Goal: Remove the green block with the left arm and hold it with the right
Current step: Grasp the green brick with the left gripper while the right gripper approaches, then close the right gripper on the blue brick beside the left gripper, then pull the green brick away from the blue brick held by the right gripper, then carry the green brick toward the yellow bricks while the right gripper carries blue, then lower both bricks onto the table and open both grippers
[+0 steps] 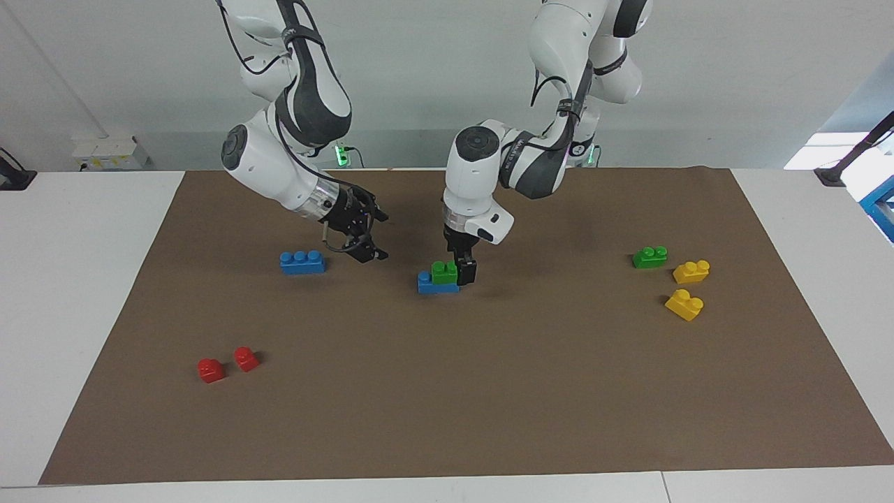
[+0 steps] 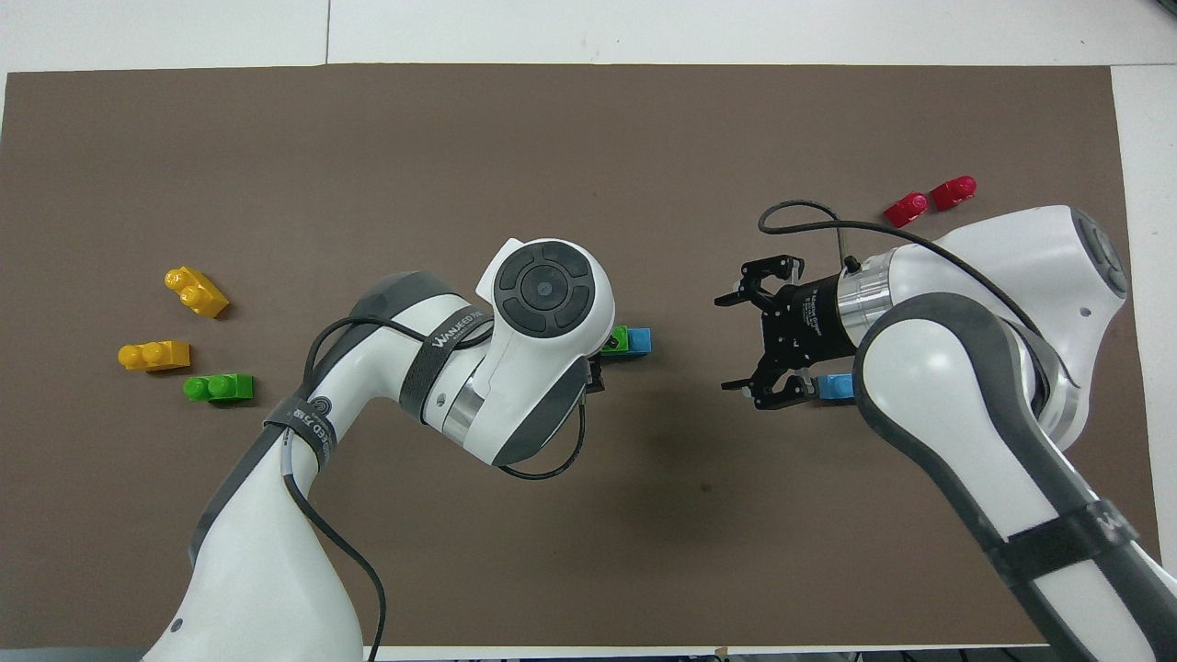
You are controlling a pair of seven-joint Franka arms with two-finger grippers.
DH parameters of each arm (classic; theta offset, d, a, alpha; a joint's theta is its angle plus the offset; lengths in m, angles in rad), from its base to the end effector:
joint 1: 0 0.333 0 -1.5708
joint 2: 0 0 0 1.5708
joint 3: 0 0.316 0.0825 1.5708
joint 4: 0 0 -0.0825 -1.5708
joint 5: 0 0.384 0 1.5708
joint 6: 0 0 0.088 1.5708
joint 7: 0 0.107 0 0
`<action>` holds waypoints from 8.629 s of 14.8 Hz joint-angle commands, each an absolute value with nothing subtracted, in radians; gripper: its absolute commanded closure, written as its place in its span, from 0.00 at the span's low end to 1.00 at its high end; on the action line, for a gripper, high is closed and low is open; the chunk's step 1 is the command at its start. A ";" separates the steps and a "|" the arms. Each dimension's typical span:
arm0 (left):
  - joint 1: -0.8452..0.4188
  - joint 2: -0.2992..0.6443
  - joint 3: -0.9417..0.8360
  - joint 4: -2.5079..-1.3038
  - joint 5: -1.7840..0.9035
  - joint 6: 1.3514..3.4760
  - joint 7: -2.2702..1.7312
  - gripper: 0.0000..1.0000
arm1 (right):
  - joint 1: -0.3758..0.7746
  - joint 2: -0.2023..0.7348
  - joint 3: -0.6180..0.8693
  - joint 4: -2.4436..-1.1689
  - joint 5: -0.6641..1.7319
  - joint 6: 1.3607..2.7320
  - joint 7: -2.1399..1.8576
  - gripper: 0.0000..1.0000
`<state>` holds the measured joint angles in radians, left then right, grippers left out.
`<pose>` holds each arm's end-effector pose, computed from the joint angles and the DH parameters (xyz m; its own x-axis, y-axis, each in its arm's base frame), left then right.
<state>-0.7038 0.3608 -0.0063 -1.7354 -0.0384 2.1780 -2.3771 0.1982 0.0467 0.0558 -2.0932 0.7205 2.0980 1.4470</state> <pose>0.4989 -0.4303 0.3789 -0.1154 0.9898 -0.0832 0.9925 0.1183 0.0307 0.5292 0.1700 0.4070 -0.0328 -0.8198 -0.5718 -0.9968 -0.0145 0.0780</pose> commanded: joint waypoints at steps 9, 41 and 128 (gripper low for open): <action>-0.772 0.371 0.011 -1.796 -0.046 2.239 -2.434 0.00 | 0.268 0.144 0.055 -2.126 0.793 2.301 1.398 0.00; -0.764 0.367 0.020 -1.839 -0.044 2.283 -2.441 0.00 | 0.433 0.344 0.057 -2.092 0.968 2.611 1.203 0.18; -0.049 0.245 0.018 -2.151 -0.026 2.431 -0.812 1.00 | -0.156 0.235 0.044 -1.905 0.546 2.013 0.936 0.01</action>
<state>-0.0583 0.2233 0.0230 -2.1355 -0.0236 2.3993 -0.8923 -0.1541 0.2876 0.0402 -1.9274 0.5985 2.0683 0.8763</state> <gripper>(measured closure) 0.648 0.004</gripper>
